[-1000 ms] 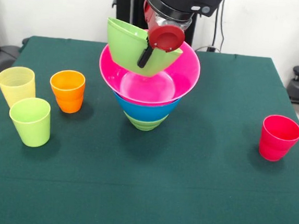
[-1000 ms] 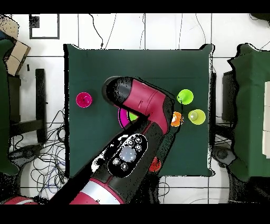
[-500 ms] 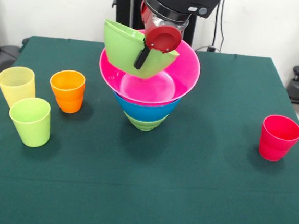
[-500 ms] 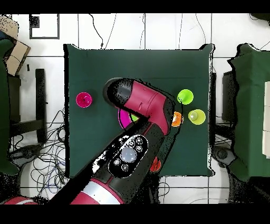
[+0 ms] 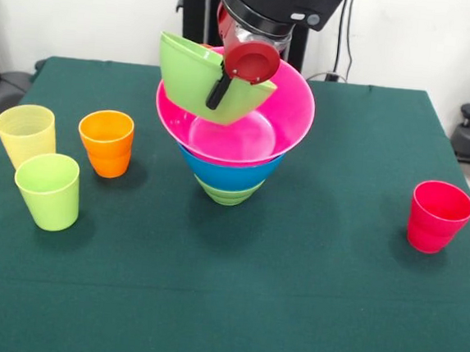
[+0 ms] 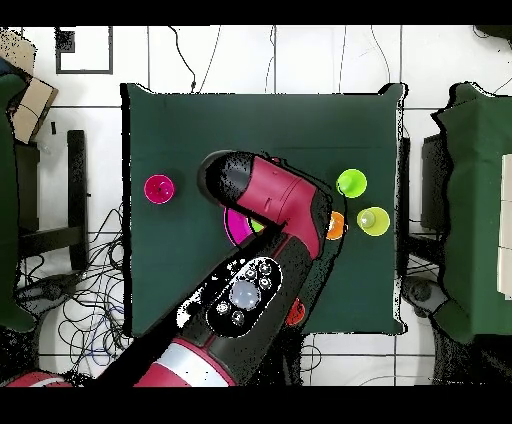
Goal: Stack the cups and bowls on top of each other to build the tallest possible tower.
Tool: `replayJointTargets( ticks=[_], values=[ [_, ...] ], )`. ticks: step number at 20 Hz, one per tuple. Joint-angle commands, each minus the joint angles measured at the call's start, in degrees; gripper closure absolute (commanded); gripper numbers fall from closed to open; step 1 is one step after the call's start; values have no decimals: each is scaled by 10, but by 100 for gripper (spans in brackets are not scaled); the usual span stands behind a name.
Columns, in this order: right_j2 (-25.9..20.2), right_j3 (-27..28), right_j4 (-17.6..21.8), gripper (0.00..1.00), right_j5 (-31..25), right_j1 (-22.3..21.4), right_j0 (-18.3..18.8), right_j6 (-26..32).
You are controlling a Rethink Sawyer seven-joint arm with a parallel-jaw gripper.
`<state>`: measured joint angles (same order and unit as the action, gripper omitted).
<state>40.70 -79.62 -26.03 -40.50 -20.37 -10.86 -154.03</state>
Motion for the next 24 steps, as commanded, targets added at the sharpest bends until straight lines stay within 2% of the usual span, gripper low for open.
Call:
replayJointTargets(
  ticks=[1, 9, 24],
  values=[
    [-47, -27, -12, 100, 25, 22, -3, -120],
    [-57, -39, -16, 100, 47, 26, -7, -118],
    [-54, -37, -24, 100, 49, 33, -10, -123]
  ],
)
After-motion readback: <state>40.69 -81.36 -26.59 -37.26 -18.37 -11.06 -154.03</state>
